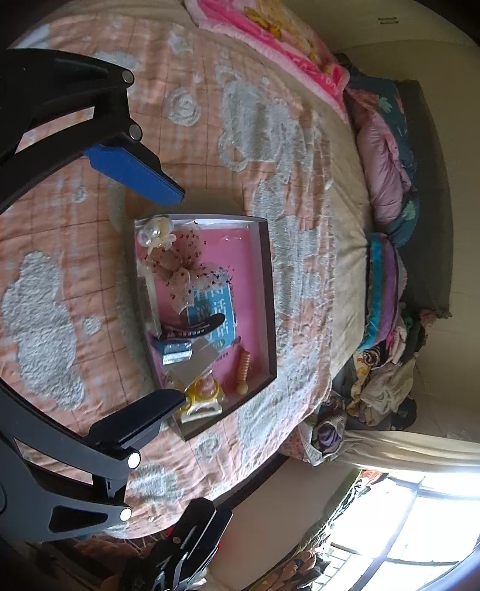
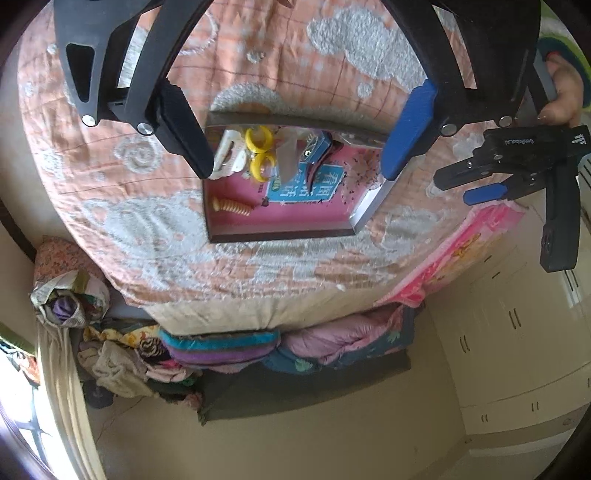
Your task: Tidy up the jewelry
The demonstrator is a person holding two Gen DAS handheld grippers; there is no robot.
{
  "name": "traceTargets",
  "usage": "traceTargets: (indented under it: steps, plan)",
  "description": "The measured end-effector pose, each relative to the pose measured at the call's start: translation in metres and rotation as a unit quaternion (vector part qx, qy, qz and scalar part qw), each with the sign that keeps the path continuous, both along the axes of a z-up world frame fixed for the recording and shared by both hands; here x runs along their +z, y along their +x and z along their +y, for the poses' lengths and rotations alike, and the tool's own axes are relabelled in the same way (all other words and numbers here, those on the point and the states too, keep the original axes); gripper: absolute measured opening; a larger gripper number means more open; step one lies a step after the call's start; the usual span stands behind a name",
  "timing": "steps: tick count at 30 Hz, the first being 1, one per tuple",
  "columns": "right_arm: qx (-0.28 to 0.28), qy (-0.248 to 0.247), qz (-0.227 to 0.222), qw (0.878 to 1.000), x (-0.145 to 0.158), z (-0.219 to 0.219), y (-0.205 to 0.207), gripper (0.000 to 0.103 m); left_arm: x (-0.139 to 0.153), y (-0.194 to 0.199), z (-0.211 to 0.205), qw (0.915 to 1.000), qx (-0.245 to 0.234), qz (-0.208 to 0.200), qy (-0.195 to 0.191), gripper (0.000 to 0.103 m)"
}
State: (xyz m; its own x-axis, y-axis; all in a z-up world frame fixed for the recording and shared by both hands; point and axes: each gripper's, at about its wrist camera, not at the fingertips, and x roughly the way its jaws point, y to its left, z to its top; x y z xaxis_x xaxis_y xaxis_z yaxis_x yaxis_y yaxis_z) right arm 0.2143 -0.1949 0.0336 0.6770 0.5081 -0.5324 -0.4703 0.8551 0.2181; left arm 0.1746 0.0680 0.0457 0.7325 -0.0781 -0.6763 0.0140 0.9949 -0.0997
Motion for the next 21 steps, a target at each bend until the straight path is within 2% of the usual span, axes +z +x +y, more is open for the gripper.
traceTargets:
  steps: [12,17,18,21]
  plan:
    - [-0.01,0.015,-0.023,1.0,0.011,-0.034,-0.05,0.093,0.01,-0.049,-0.018,0.9999,0.006,-0.013,-0.004,0.094]
    - [-0.008,0.024,-0.021,0.999,0.003,-0.039,-0.068,0.094,-0.004,-0.071,-0.022,0.9999,0.013,-0.011,-0.001,0.094]
    - [-0.016,0.017,-0.023,0.999,-0.001,-0.038,-0.072,0.099,-0.01,-0.075,-0.022,0.9998,0.016,-0.01,-0.001,0.094]
    - [-0.027,0.001,-0.029,0.999,-0.013,-0.038,-0.082,0.099,-0.024,-0.087,-0.023,0.9998,0.019,-0.007,-0.002,0.094]
